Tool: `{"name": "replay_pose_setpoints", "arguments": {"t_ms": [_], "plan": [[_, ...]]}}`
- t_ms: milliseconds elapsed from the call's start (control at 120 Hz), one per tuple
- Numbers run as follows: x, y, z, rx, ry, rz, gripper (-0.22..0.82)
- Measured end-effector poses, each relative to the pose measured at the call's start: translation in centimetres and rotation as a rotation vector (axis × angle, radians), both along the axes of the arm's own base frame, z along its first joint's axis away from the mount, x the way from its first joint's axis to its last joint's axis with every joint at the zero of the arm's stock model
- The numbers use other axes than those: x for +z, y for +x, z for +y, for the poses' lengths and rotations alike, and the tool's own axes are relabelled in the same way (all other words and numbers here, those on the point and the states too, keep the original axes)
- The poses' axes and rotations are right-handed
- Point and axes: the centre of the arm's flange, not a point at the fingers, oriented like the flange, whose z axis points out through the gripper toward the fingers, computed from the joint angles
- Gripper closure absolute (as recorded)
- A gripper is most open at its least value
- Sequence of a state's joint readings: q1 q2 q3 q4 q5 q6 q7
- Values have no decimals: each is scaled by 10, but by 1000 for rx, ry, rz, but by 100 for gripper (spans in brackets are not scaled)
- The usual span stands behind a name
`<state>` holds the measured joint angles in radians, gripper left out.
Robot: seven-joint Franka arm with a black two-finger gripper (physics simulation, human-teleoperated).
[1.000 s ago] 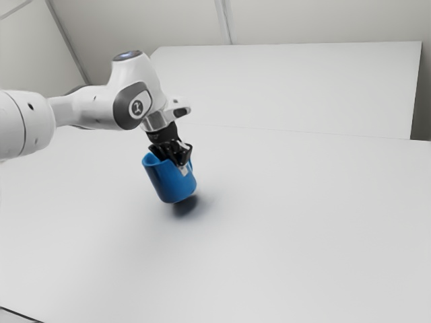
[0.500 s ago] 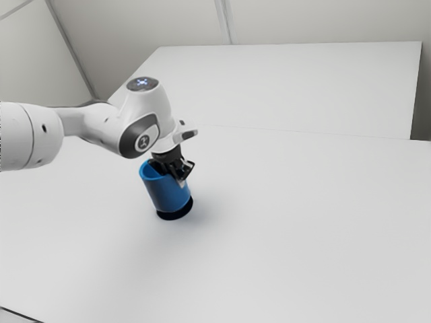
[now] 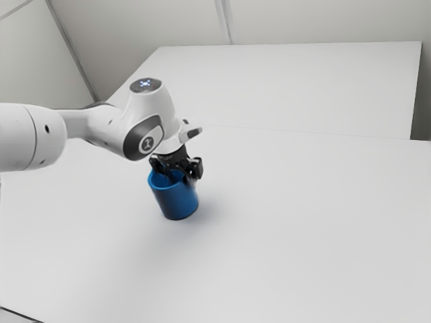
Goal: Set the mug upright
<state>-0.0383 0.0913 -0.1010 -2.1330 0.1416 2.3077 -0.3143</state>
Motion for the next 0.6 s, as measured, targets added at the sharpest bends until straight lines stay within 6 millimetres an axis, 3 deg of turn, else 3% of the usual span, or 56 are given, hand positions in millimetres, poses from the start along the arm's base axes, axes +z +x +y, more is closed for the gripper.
{"name": "replay_pose_setpoints", "arguments": {"t_ms": [267,600], "plan": [[55,-3,2,-7,2,-60,7],[177,25,3,-27,16,-120,1]]}}
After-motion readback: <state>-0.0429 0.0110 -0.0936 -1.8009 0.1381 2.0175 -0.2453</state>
